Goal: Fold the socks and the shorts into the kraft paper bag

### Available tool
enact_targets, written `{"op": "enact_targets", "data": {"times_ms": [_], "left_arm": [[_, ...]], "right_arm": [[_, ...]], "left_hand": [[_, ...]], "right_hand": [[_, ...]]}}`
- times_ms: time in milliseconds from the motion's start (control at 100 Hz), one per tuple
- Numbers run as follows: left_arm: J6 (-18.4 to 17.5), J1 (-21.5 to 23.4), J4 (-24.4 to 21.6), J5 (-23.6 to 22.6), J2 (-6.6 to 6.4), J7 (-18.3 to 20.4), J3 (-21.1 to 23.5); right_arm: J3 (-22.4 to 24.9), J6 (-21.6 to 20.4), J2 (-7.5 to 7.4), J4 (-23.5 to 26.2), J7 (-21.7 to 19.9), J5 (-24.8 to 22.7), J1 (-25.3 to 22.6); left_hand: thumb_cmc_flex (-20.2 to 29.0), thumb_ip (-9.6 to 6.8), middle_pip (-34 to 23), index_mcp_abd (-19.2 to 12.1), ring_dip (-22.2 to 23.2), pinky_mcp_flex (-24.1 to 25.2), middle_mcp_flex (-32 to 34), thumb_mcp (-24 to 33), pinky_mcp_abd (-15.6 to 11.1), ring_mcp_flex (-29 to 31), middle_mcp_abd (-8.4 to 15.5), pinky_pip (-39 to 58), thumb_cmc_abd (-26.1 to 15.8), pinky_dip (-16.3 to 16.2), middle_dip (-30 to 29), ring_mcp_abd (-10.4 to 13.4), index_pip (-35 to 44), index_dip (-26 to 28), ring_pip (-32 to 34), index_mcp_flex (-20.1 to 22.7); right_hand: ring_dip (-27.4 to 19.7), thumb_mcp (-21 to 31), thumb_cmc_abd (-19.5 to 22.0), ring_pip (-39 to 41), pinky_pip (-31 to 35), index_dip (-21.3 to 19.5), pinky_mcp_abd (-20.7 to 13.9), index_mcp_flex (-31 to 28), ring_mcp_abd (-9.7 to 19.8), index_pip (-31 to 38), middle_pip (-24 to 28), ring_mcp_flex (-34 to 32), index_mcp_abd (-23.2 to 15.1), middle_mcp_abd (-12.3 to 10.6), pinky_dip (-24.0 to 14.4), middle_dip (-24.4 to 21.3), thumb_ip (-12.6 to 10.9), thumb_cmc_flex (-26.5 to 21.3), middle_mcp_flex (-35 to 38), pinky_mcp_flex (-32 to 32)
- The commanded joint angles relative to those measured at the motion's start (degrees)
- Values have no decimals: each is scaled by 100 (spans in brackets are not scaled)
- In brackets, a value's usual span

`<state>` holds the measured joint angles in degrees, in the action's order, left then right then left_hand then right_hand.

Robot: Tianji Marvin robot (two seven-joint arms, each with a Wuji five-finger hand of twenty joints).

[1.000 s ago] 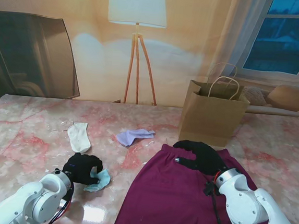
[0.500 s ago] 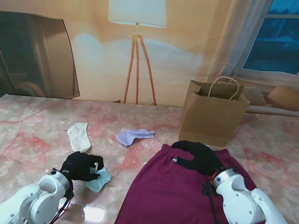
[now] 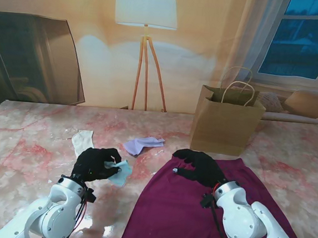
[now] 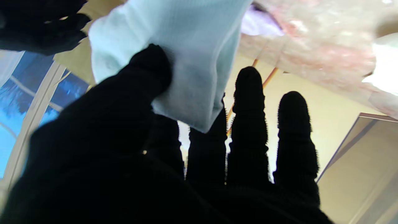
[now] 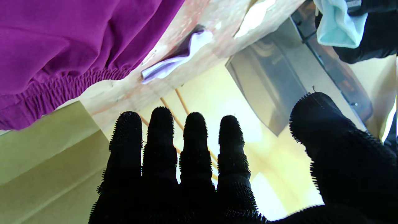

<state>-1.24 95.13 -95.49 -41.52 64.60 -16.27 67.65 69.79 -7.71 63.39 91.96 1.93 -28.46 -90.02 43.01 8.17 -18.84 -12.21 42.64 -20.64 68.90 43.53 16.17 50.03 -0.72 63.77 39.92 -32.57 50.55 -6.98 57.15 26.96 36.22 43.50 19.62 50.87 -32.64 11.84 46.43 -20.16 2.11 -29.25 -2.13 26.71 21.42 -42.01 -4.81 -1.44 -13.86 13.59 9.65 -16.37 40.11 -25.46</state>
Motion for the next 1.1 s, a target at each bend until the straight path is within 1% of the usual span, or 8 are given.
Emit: {"op": "enact_targets", "data": {"times_ms": [0,250,300,330,400,510,820,1090], "left_arm": [[19,-82,-136,67,114,-92,-129],[152,-413,-201,325,292,-599,-687],[166,-506,-180,352,323,-673,-806],[171,-559,-168,385,341,-701,-873],[188,-681,-136,485,386,-752,-1030],[187,-872,-47,674,450,-767,-1258],[223,-1358,331,953,655,-1026,-1831],[254,-1548,501,1007,727,-1086,-2040]], "right_arm": [[-90,24,95,-19,27,101,-20],[-314,-25,223,-116,209,801,24],[-327,-47,247,-119,268,887,13],[-329,-54,261,-114,314,917,0],[-316,-82,288,-98,430,936,-39],[-241,-109,314,-31,554,967,-132],[160,-190,342,234,842,838,-506],[382,-350,326,396,844,813,-724]], "left_hand": [[169,302,-33,-18,66,-9,185,194,130,85,-23,166,29,7,55,-42,-10,-41,205,106],[169,305,-51,-68,110,0,206,168,141,69,7,246,47,-33,-7,-14,-3,-53,290,111],[172,304,-54,-72,116,-2,214,166,141,67,13,252,58,-37,-17,-8,4,-51,302,110],[175,303,-55,-76,118,3,217,167,142,59,14,252,60,-38,-23,-4,10,-49,306,115],[183,302,-50,-97,126,23,205,167,138,36,30,247,64,-40,-32,-1,17,-46,315,97],[223,291,-30,-142,130,85,173,166,140,-47,58,221,63,-40,-26,5,46,-34,301,63],[288,280,65,-202,155,132,167,184,165,-116,100,198,142,-70,55,-13,128,-32,297,33],[337,286,144,-224,156,141,179,206,159,-123,120,173,246,-82,71,5,203,-23,279,26]], "right_hand": [[135,-232,-191,145,188,-92,24,20,-107,-3,164,-168,104,93,-210,100,-164,-18,-45,-44],[171,-725,-212,92,127,-69,86,575,-192,-368,211,61,421,148,-157,128,-96,158,-666,148],[173,-585,-292,68,96,-61,82,690,-183,-474,229,140,493,154,-163,128,-75,260,-808,217],[164,-331,-399,43,60,-64,82,753,-174,-543,241,195,525,154,-169,120,-23,389,-889,241],[151,-2,-559,24,16,-66,87,820,-177,-609,234,257,547,151,-175,103,53,577,-963,277],[142,111,-636,8,-2,-49,124,915,-204,-662,209,313,582,154,-176,92,82,636,-1057,299],[148,581,-1085,70,50,-96,170,836,-255,-541,349,221,560,157,-209,145,146,436,-967,209],[176,867,-1413,105,86,-195,199,783,-237,-419,493,157,539,133,-213,209,179,156,-933,176]]}}
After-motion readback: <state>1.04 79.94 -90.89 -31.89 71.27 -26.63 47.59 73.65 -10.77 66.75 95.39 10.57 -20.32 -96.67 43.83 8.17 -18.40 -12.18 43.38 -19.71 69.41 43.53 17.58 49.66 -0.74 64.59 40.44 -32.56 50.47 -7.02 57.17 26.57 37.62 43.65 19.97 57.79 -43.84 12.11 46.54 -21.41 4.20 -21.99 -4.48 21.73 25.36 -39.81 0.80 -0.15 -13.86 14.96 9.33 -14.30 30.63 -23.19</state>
